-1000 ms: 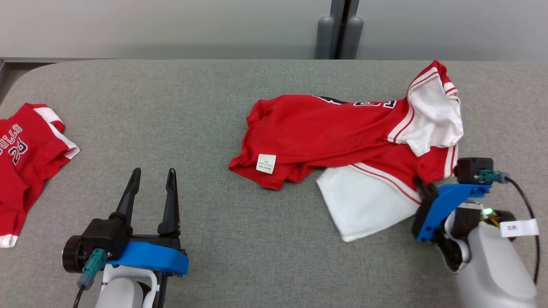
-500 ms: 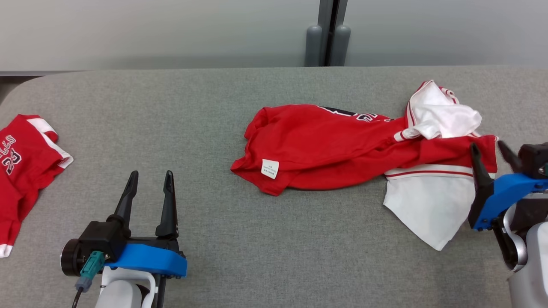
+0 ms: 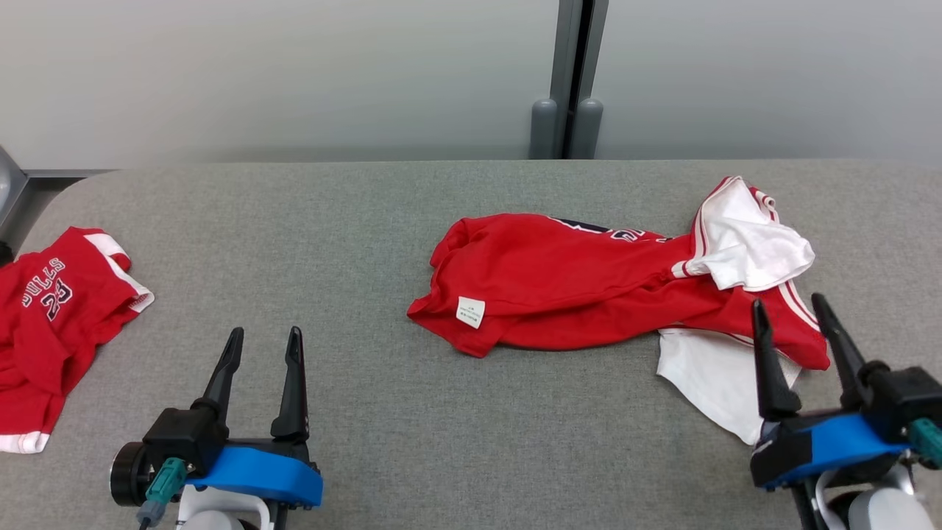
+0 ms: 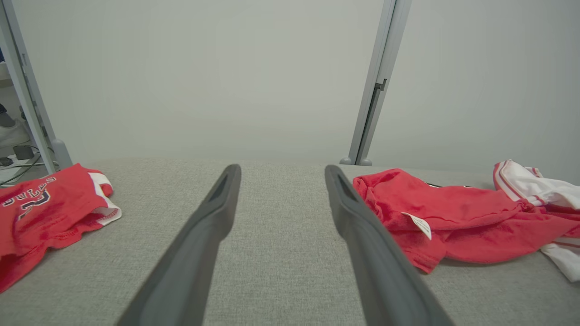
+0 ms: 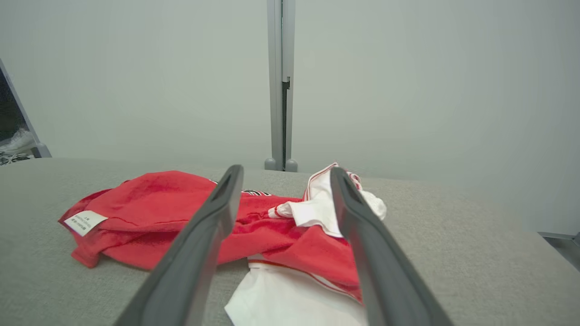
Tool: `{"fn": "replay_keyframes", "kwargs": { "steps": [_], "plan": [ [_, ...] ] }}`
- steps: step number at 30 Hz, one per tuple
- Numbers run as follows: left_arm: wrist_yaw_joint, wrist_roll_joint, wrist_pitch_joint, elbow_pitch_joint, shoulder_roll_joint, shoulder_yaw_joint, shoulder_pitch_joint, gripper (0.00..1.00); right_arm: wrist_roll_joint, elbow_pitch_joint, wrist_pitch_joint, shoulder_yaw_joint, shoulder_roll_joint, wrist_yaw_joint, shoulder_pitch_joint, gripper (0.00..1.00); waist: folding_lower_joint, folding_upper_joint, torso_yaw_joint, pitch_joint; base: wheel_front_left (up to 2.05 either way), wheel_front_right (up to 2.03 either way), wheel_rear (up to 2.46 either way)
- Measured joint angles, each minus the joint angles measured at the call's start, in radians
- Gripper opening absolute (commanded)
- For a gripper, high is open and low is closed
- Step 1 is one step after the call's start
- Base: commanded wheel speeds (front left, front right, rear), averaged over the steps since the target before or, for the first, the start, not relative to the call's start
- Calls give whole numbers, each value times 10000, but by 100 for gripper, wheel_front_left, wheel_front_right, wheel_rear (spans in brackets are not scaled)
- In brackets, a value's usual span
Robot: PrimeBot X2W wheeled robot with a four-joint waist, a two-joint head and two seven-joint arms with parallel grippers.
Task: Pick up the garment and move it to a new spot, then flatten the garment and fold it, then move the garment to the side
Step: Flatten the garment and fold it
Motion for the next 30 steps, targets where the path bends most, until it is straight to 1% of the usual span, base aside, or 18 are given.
{"fn": "replay_keyframes", "kwargs": {
  "steps": [5, 12, 14, 18, 22, 25, 28, 30],
  "plan": [
    [2, 25, 0, -15, 15, 105, 196, 100, 545, -376, 15, 694, 197, 0, 989, 100, 0, 0, -137, -176, 0, 0, 0],
    [-10, 169, 4, 217, 36, -127, 119, 100, 719, -522, 157, 1030, 217, 2, 965, 100, 0, 0, -413, 2, 0, 0, 0],
    [-42, 192, 146, 445, 33, -374, -187, 100, 959, -502, 268, 1060, 219, 2, 941, 100, 0, 0, -465, 143, 0, 0, 0],
    [-165, 52, 1028, 1275, -75, -1118, -1051, 100, 1145, -395, 316, 1271, 224, 0, 859, 100, 0, 0, -582, 466, 0, 0, 0],
    [-192, -207, 1810, 2136, -90, -1873, -2150, 100, 1223, -334, 228, 1586, 228, 0, 550, 100, 3, 0, -825, 846, 0, 0, 0],
    [-203, -477, 2157, 2719, -52, -2242, -2866, 100, 1308, -234, 155, 1862, 232, 0, 322, 100, 2, 0, -1075, 1107, 0, 0, 0],
    [-230, -606, 2443, 3561, 136, -2203, -3656, 100, 1521, -59, 6, 2171, 232, 0, 18, 100, 3, 0, -1403, 1387, 0, 0, 0],
    [-151, -688, 2554, 3971, 173, -2052, -3929, 100, 1613, 54, -94, 2263, 236, 0, -86, 100, 3, 0, -1563, 1502, 0, 0, 0]
  ]
}}
